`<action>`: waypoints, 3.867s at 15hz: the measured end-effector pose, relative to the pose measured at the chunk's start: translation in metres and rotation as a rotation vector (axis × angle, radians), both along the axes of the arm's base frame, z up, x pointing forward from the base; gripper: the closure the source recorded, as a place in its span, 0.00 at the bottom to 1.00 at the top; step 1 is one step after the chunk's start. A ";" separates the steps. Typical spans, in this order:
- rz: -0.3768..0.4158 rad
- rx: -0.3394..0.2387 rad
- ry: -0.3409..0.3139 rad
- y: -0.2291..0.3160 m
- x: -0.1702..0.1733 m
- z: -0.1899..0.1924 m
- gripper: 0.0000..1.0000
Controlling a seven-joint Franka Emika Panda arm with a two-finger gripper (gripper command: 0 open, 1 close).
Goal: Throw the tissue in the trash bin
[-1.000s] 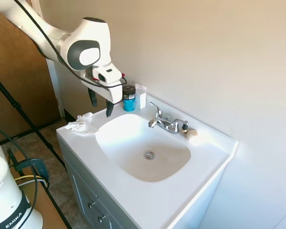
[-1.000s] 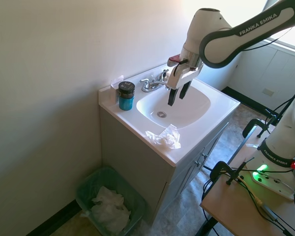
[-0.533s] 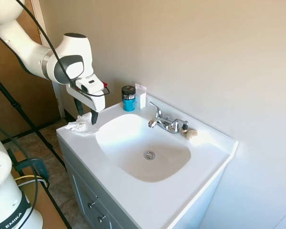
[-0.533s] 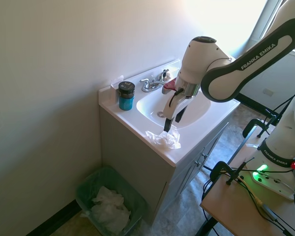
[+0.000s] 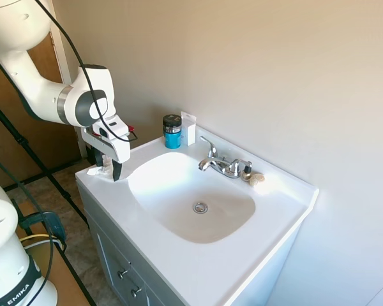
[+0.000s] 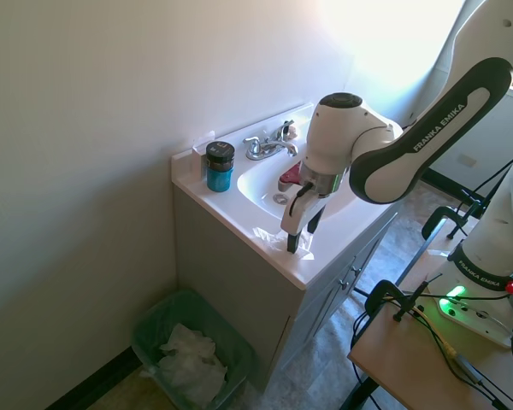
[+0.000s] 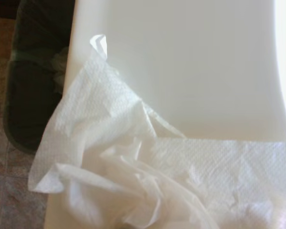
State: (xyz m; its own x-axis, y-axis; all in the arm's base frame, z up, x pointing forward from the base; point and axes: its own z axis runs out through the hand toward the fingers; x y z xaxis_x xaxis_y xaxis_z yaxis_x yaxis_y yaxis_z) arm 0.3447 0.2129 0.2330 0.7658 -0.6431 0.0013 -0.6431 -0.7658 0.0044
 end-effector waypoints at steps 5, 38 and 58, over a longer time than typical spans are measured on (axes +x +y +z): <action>0.001 -0.014 -0.010 0.007 0.003 -0.001 1.00; 0.023 0.042 -0.006 0.174 0.084 0.023 0.00; -0.036 0.007 -0.020 0.180 0.102 0.046 0.00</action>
